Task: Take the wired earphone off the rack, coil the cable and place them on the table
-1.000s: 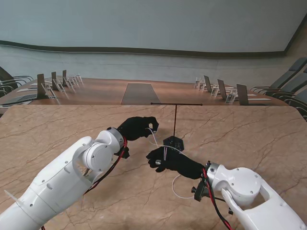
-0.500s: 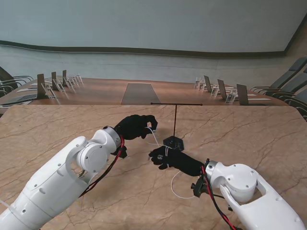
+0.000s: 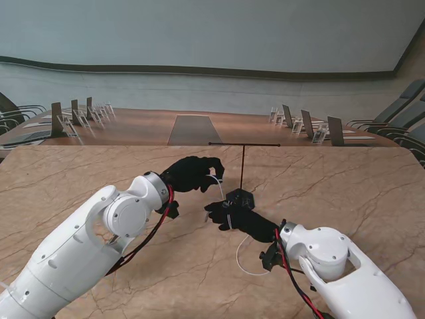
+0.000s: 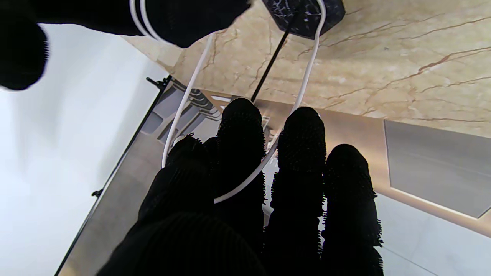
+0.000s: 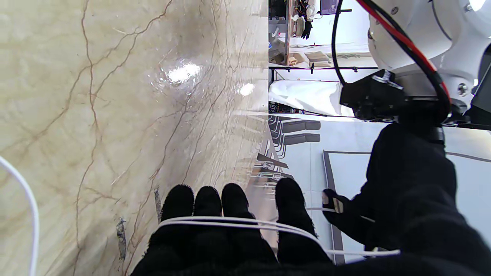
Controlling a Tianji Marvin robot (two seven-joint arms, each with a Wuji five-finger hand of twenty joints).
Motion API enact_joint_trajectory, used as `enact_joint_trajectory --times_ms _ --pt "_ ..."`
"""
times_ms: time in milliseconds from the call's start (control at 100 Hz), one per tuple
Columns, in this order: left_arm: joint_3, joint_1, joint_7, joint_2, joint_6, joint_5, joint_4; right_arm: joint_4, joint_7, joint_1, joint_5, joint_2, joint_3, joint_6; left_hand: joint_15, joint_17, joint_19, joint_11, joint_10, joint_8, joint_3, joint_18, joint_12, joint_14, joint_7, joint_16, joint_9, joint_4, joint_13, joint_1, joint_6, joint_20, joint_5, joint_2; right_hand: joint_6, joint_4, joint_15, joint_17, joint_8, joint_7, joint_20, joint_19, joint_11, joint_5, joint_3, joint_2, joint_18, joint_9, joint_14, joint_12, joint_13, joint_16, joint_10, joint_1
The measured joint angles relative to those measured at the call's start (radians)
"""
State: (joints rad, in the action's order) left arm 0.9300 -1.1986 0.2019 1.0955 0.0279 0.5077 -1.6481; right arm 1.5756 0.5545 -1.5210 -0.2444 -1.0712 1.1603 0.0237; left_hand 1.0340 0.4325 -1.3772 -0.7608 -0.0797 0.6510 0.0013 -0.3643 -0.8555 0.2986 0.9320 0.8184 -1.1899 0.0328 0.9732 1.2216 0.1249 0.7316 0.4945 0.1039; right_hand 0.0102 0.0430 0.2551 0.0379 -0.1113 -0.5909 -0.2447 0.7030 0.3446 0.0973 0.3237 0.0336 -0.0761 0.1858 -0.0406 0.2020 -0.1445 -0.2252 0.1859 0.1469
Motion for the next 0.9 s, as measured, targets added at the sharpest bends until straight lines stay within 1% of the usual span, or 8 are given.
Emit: enact_joint_trajectory --times_ms 120,210,270,360,580,710,780,900 --pt "0.006 -0.004 0.017 -0.003 0.016 -0.005 -0.025 0.003 0.000 0.000 0.010 0.000 0.011 0.003 0.017 0.005 -0.002 -0.029 0.001 0.000 0.000 0.000 -0.013 0.000 0.000 0.000 -0.005 0.000 0.000 0.000 0.000 0.000 0.000 0.000 0.016 0.002 -0.058 0.009 0.064 0.175 -0.020 -0.054 -0.079 0.000 0.036 -0.006 -0.010 0.001 0.007 -0.029 0.011 0.000 -0.009 -0.053" --pt "0.010 -0.011 0.033 -0.008 0.023 -0.009 -0.050 0.003 -0.004 -0.001 0.012 -0.002 0.022 0.003 0.024 0.007 -0.003 -0.031 0.003 0.000 0.000 0.000 -0.021 0.000 0.000 0.009 -0.005 0.000 0.000 0.000 0.000 0.000 0.000 0.000 0.018 0.002 -0.086 0.011 0.077 0.336 -0.036 -0.087 -0.116 0.010 0.049 -0.007 -0.013 0.001 0.010 -0.042 0.010 0.000 -0.010 -0.074" --pt "0.011 -0.018 0.043 -0.011 0.029 -0.010 -0.065 0.005 -0.016 -0.002 0.012 -0.004 0.031 0.003 0.027 0.008 -0.003 -0.039 0.013 0.000 0.000 0.000 -0.023 0.000 0.000 0.010 -0.005 0.000 0.000 0.000 0.000 0.000 0.000 0.000 0.018 0.002 -0.088 0.011 0.077 0.378 -0.044 -0.092 -0.117 0.014 0.049 -0.008 -0.013 0.001 0.010 -0.043 0.010 0.000 -0.010 -0.074" --pt "0.013 -0.030 0.051 -0.014 0.036 -0.010 -0.081 0.009 -0.034 -0.007 0.012 -0.007 0.046 0.000 0.031 0.009 -0.003 -0.040 0.013 0.000 0.000 0.000 -0.025 0.000 0.000 0.010 -0.006 0.000 0.000 0.000 0.000 0.000 0.000 0.000 0.018 0.002 -0.090 0.011 -0.078 0.563 -0.069 -0.111 -0.117 0.034 0.051 -0.008 -0.013 0.001 0.011 -0.043 0.010 0.000 -0.010 -0.085" --pt "0.017 -0.066 0.055 -0.018 0.044 -0.010 -0.110 0.019 -0.064 -0.024 0.017 -0.011 0.085 -0.043 0.031 0.009 -0.004 -0.041 0.013 0.001 0.000 0.000 -0.033 0.000 0.000 0.010 -0.006 0.000 0.000 0.000 0.000 0.000 0.000 -0.004 0.018 0.002 -0.100 0.011 -0.098 0.613 -0.071 -0.127 -0.168 0.043 0.051 -0.008 -0.013 -0.005 0.014 -0.066 0.010 0.000 -0.014 -0.085" --pt "0.018 -0.091 0.047 -0.018 0.043 -0.011 -0.118 0.019 -0.089 -0.033 0.013 -0.015 0.102 -0.088 0.031 0.003 -0.004 -0.041 0.013 0.001 -0.001 0.000 -0.034 0.000 0.000 0.010 -0.006 0.000 0.000 0.000 0.001 0.000 0.000 -0.011 0.017 0.002 -0.123 0.011 -0.042 0.624 -0.071 -0.154 -0.198 0.043 0.051 -0.008 -0.013 -0.006 0.024 -0.077 0.010 0.000 -0.025 -0.111" --pt "0.018 -0.104 0.040 -0.018 0.037 -0.011 -0.120 0.021 -0.099 -0.039 0.011 -0.017 0.112 -0.101 0.031 0.001 -0.004 -0.041 0.013 0.001 -0.001 0.000 -0.034 0.000 0.000 0.011 -0.006 0.000 0.000 0.000 0.001 0.000 0.000 -0.011 0.016 0.002 -0.138 0.011 0.035 0.625 -0.082 -0.178 -0.216 0.043 0.051 -0.008 -0.013 -0.006 0.029 -0.087 0.010 0.000 -0.034 -0.112" --pt "0.013 -0.116 0.029 -0.018 0.020 -0.008 -0.119 0.029 -0.118 -0.053 0.012 -0.018 0.126 -0.148 0.031 -0.010 -0.004 -0.041 0.013 0.002 -0.001 0.000 -0.037 0.000 0.000 0.020 -0.006 0.000 0.000 0.000 0.001 0.000 0.000 -0.011 0.004 0.002 -0.149 0.011 0.053 0.625 -0.083 -0.186 -0.225 0.056 0.060 -0.008 -0.013 -0.006 0.041 -0.090 0.010 0.000 -0.046 -0.112"
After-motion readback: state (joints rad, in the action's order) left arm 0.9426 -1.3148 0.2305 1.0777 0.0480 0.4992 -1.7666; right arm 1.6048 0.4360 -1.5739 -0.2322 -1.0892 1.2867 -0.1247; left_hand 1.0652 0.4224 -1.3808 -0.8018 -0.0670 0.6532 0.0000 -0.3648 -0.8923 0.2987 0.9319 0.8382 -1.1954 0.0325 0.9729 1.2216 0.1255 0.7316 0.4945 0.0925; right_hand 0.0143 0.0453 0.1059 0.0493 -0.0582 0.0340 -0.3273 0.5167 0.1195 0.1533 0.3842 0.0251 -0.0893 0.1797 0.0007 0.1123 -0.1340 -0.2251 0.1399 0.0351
